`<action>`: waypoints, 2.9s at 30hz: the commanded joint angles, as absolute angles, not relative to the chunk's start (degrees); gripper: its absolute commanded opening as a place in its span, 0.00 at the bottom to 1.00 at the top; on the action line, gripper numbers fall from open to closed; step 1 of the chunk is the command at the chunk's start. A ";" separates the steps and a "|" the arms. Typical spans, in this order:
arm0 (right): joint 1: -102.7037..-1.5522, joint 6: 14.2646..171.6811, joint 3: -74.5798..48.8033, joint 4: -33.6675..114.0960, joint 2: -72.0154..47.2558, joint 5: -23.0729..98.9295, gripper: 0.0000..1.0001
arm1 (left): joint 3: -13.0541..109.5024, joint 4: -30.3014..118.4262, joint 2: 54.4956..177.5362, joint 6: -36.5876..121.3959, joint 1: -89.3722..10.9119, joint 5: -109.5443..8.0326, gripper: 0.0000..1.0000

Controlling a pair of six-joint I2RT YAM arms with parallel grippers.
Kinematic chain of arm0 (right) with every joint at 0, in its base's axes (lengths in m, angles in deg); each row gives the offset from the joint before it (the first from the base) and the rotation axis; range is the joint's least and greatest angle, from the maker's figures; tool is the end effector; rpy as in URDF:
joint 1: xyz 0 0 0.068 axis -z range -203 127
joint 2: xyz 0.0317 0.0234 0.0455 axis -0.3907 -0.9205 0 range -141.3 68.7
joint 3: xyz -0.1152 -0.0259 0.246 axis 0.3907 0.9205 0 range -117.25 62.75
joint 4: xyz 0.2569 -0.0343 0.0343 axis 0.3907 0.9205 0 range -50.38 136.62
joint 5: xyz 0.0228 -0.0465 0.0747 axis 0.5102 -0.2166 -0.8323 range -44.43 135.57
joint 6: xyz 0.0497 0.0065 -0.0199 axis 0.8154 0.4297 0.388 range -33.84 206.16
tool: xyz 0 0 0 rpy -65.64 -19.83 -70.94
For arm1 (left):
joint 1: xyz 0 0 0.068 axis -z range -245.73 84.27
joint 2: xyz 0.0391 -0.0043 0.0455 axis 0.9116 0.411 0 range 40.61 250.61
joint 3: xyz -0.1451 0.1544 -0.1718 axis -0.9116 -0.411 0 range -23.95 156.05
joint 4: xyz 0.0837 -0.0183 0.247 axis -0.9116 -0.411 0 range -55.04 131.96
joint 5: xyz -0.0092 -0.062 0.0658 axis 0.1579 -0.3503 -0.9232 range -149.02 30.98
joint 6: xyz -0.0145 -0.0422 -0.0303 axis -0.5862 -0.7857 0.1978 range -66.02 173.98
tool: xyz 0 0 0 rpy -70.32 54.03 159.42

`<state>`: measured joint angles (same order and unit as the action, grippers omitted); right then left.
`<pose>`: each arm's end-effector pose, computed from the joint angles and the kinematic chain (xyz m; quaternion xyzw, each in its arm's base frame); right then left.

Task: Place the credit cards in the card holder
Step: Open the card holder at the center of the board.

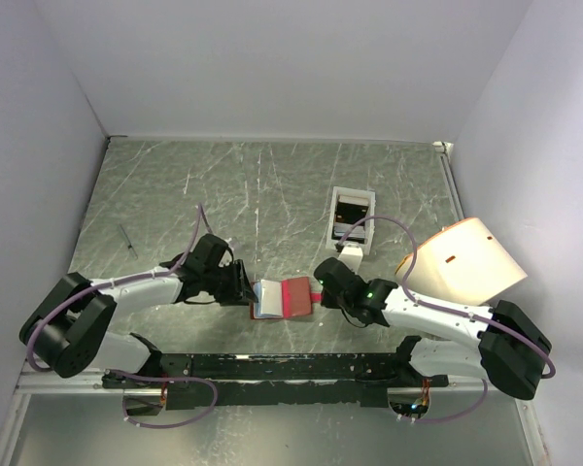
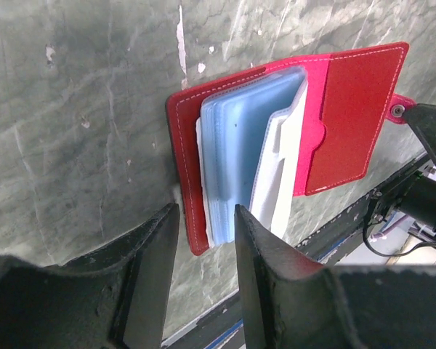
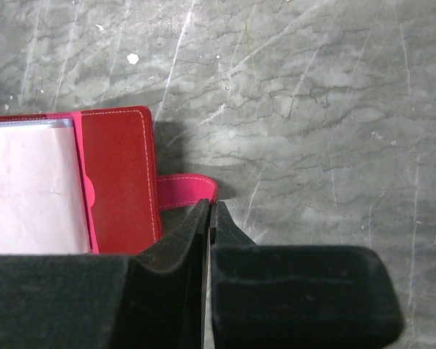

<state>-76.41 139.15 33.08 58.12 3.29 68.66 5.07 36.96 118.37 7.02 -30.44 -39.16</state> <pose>0.1343 0.1574 0.1726 0.0580 0.9327 0.1267 0.3327 0.1842 -0.1453 0.1401 -0.0418 0.9367 -0.3250 0.1231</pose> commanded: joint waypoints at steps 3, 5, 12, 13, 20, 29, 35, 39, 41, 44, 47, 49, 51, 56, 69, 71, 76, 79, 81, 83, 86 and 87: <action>-76.07 139.88 34.37 56.32 3.12 68.13 0.00 | 5.00 40.73 120.82 6.83 -30.82 -37.28 0.47; -76.00 139.67 34.76 55.32 2.94 67.12 0.00 | 5.52 40.17 120.77 6.79 -30.75 -37.37 0.47; -76.01 139.32 34.12 54.38 3.29 65.30 0.00 | 7.73 40.60 121.18 6.25 -30.67 -36.11 0.46; -76.00 139.41 34.36 53.71 3.63 64.87 0.00 | 7.96 40.88 121.53 6.14 -30.66 -35.69 0.45; -76.05 137.32 34.24 51.84 2.47 62.38 0.00 | 11.82 38.17 121.51 6.39 -29.59 -34.62 0.43; -75.42 137.19 35.57 54.76 4.01 64.69 0.00 | 14.98 31.46 121.19 6.79 -28.90 -38.89 0.47; -74.83 137.18 36.71 55.24 4.58 65.11 0.00 | 13.17 31.21 115.51 4.13 -28.91 -41.76 0.56; -74.56 136.92 37.13 54.84 4.80 64.86 0.00 | 13.14 34.03 113.70 3.54 -28.92 -39.46 0.60; -74.48 136.71 37.03 55.18 4.57 64.87 0.00 | 13.00 35.71 113.39 3.58 -28.90 -38.57 0.62; -74.46 136.57 37.27 54.96 4.79 64.68 0.00 | 12.67 38.48 114.40 3.64 -28.95 -38.33 0.65; -74.42 136.44 37.01 55.22 4.71 64.79 0.00 | 12.27 41.00 116.94 4.07 -28.93 -37.68 0.67; -74.31 136.27 36.70 55.67 4.72 65.05 0.00 | 12.48 43.03 119.48 4.84 -28.93 -36.11 0.68; -74.09 136.20 36.73 55.65 4.99 65.10 0.00 | 12.55 44.80 121.00 5.41 -28.94 -35.42 0.68; -74.00 136.28 37.16 54.89 5.61 64.54 0.00 | 12.55 45.78 123.68 6.44 -28.98 -36.32 0.70; -73.92 136.10 36.83 54.82 5.32 64.20 0.00 | 11.48 49.65 127.23 6.06 -28.94 -34.66 0.70; -73.89 135.93 36.74 54.84 5.20 64.33 0.00 | 11.55 49.04 127.00 6.28 -29.04 -34.95 0.70; -73.89 135.51 36.66 55.35 5.55 64.53 0.00 | 13.13 43.30 126.15 8.09 -28.98 -38.47 0.70; -73.85 135.38 36.77 55.17 5.72 64.49 0.00 | 12.35 43.58 125.28 7.98 -28.93 -38.88 0.70; -73.87 135.46 36.82 55.02 5.60 64.47 0.00 | 11.97 44.26 125.23 7.49 -28.94 -38.65 0.70; -73.84 135.43 36.82 54.81 5.45 64.23 0.00 | 11.92 44.41 125.27 7.03 -28.95 -38.29 0.70; -73.89 135.29 36.73 54.90 5.25 64.28 0.00 | 12.04 43.93 124.82 6.67 -28.91 -38.08 0.70; -73.89 135.29 36.73 54.97 5.24 64.37 0.00 | 12.19 43.51 124.52 6.54 -28.97 -38.07 0.70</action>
